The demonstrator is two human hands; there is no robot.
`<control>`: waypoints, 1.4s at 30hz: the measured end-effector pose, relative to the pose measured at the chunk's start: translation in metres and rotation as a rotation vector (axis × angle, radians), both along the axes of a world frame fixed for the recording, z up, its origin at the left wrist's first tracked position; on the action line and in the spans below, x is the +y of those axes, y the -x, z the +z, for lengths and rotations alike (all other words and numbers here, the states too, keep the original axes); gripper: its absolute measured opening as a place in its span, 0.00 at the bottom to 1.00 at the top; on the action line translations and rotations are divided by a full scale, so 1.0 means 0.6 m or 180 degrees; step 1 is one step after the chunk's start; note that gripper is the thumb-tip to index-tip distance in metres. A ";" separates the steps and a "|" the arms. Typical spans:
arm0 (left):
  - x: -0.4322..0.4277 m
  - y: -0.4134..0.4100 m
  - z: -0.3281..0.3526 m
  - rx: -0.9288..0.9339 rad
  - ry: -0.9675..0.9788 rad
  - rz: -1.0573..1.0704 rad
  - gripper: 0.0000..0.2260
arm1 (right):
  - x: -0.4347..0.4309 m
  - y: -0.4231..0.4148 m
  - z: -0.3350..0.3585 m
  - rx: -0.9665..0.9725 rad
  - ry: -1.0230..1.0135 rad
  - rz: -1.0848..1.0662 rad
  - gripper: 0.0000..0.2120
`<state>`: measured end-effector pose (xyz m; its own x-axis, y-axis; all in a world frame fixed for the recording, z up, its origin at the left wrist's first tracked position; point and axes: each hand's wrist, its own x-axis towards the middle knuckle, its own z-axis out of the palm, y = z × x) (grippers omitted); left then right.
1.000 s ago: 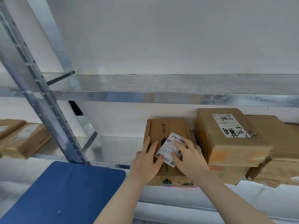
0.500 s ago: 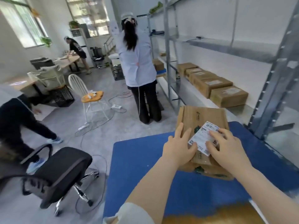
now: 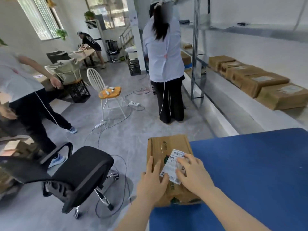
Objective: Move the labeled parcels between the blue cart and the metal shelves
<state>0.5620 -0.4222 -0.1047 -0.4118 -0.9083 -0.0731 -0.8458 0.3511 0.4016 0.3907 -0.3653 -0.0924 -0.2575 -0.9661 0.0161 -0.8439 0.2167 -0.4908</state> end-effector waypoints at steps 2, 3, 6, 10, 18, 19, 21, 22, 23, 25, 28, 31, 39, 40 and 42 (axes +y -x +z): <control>-0.023 0.003 -0.011 0.0081 -0.0017 -0.0047 0.27 | -0.021 0.002 -0.009 0.0070 0.0020 -0.0045 0.22; -0.035 0.005 -0.015 0.0133 -0.0016 -0.0074 0.27 | -0.032 0.004 -0.012 0.0090 0.0026 -0.0069 0.22; -0.062 0.010 -0.021 0.0205 -0.0069 -0.0106 0.27 | -0.054 0.006 -0.018 0.0130 0.0006 -0.0126 0.21; -0.083 0.010 -0.036 0.0240 -0.0096 -0.0125 0.28 | -0.079 0.005 -0.027 0.0221 -0.0024 -0.0085 0.21; -0.083 0.016 -0.047 0.0172 0.0121 -0.0004 0.28 | -0.085 0.013 -0.049 0.0385 0.0049 -0.0048 0.22; -0.083 0.015 -0.045 0.0159 0.0109 -0.0020 0.28 | -0.086 0.013 -0.050 0.0400 0.0031 -0.0041 0.22; -0.080 0.017 -0.037 0.0121 -0.0049 -0.0032 0.28 | -0.086 0.013 -0.045 0.0398 -0.0061 -0.0008 0.23; -0.077 0.018 -0.029 0.0039 -0.0137 -0.0024 0.28 | -0.082 0.013 -0.041 0.0356 -0.0134 0.0016 0.24; -0.076 0.018 -0.017 -0.0104 -0.0132 -0.0030 0.28 | -0.076 0.015 -0.034 0.0303 -0.0188 0.0016 0.24; -0.076 0.028 0.023 -0.0380 0.0089 -0.0130 0.28 | -0.049 0.032 -0.010 0.0232 -0.0204 -0.0126 0.26; -0.073 0.100 0.115 -0.0298 0.0539 -0.0519 0.28 | 0.029 0.096 0.053 0.0274 -0.0197 -0.0578 0.26; -0.027 0.238 0.203 -0.0031 0.0743 -0.1030 0.28 | 0.154 0.188 0.122 0.0453 -0.0125 -0.1287 0.25; 0.393 0.560 0.279 0.0595 0.0891 -0.3121 0.28 | 0.685 0.327 0.228 0.0665 -0.0176 -0.3496 0.24; 0.455 0.581 0.281 0.0666 0.0898 -0.3348 0.28 | 0.750 0.327 0.238 0.0691 -0.0206 -0.3676 0.24; 0.579 0.612 0.283 0.0776 0.0795 -0.3712 0.28 | 0.869 0.322 0.253 0.0808 -0.0291 -0.3988 0.22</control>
